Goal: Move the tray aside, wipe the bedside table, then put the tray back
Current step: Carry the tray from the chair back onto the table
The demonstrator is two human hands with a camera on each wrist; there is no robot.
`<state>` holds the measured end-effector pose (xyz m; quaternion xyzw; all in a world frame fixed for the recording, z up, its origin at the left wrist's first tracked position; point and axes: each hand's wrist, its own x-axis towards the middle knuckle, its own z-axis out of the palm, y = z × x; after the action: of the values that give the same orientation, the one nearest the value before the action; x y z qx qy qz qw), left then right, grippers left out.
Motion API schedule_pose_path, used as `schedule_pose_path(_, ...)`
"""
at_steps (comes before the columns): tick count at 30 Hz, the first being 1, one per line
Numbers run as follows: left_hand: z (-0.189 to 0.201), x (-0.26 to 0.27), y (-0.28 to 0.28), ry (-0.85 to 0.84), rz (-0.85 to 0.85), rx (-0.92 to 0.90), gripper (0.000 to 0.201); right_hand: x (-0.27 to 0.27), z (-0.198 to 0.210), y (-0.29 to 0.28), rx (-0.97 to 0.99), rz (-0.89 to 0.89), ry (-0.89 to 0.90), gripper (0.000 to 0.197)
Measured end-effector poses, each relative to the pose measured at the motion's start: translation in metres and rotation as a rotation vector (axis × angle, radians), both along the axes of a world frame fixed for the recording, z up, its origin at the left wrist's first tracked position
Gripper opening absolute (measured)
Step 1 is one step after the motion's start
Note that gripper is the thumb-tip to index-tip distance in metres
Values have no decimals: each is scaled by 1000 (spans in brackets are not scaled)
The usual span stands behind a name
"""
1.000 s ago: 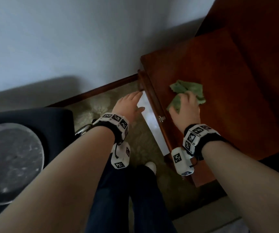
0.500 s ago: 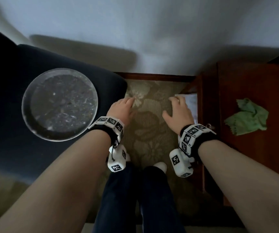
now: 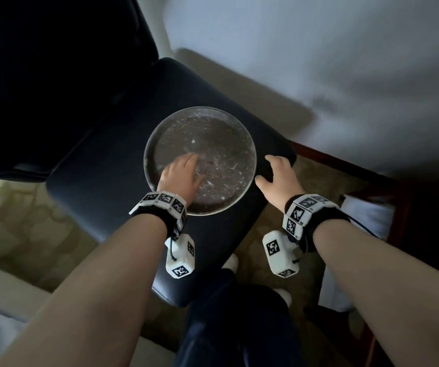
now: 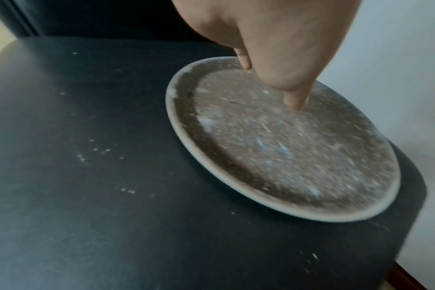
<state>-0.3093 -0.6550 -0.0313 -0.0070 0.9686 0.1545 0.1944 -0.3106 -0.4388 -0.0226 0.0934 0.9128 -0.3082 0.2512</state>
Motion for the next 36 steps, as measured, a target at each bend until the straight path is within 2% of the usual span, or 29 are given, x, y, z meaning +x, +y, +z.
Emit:
schedule_pose_path(6, -11, 3, -44, 74, 328, 81, 63, -24, -14, -32, -140, -208, -79, 69)
schedule_pose_path(9, -19, 2, -55, 89, 560, 230, 71, -30, -24, -39, -164, -313, -90, 72)
schedule_pose_path(12, -23, -2, -61, 25, 798, 404, 78, -34, -32, -41, -150, -396, -90, 70)
schedule_pose_path(15, -27, -5, -65, -24, 952, 553, 80, -38, -37, -44, -128, -443, -73, 62)
schedule_pose_path(18, -30, -6, -68, -55, 1006, 621, 77, -42, -38, -47, -128, -462, -82, 46)
schedule_pose_path(21, -30, -8, -69, -61, 1017, 646, 71, -45, -42, -46, -88, -397, -81, 18)
schedule_pose_path(27, -30, -12, -64, -100, 991, 673, 74, -43, -34, -46, -30, -332, -102, 31)
schedule_pose_path(32, -31, -24, -56, -130, 1169, 798, 87, -39, -31, -36, -29, -416, -132, 31)
schedule_pose_path(36, -33, -35, -38, -186, 1263, 879, 98, -27, -28, -19, 2, -500, -80, 29)
